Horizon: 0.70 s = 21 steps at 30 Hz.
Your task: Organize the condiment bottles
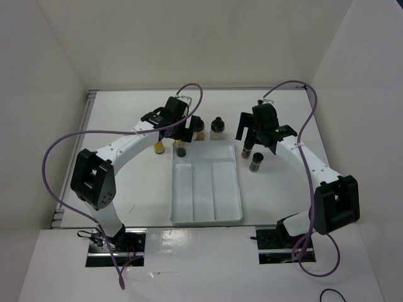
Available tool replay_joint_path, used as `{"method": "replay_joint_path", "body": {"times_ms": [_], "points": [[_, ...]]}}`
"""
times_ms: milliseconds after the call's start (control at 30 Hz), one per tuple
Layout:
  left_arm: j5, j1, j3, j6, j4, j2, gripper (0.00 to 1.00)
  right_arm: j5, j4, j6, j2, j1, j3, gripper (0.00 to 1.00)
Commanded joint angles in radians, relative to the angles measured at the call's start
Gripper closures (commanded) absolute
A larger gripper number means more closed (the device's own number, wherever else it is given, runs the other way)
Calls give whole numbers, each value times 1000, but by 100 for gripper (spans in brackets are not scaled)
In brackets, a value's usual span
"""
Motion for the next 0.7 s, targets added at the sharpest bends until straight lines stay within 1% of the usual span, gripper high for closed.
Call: {"method": "replay_joint_path", "body": {"times_ms": [0, 133, 167, 267, 333, 433, 500, 633, 667], "points": [[-53, 4, 74, 7, -17, -84, 0, 2, 37, 16, 6, -6, -6, 2], [-67, 36, 62, -2, 36, -207, 0, 2, 46, 16, 6, -6, -6, 2], [-53, 51, 62, -2, 36, -255, 0, 2, 46, 16, 6, -6, -6, 2], [-25, 105, 62, -12, 61, -338, 0, 2, 46, 16, 6, -6, -6, 2], [-25, 152, 42, -22, 70, -368, 0, 2, 46, 25, 6, -6, -6, 2], [-37, 226, 2, -22, 70, -388, 0, 2, 46, 25, 6, -6, -6, 2], [-10, 272, -29, -22, 70, -377, 0, 2, 46, 25, 15, 3, -6, 2], [71, 309, -105, -33, 79, -324, 0, 2, 46, 25, 5, 3, -6, 2], [71, 309, -118, -33, 91, -323, 0, 2, 46, 25, 5, 3, -6, 2]]}}
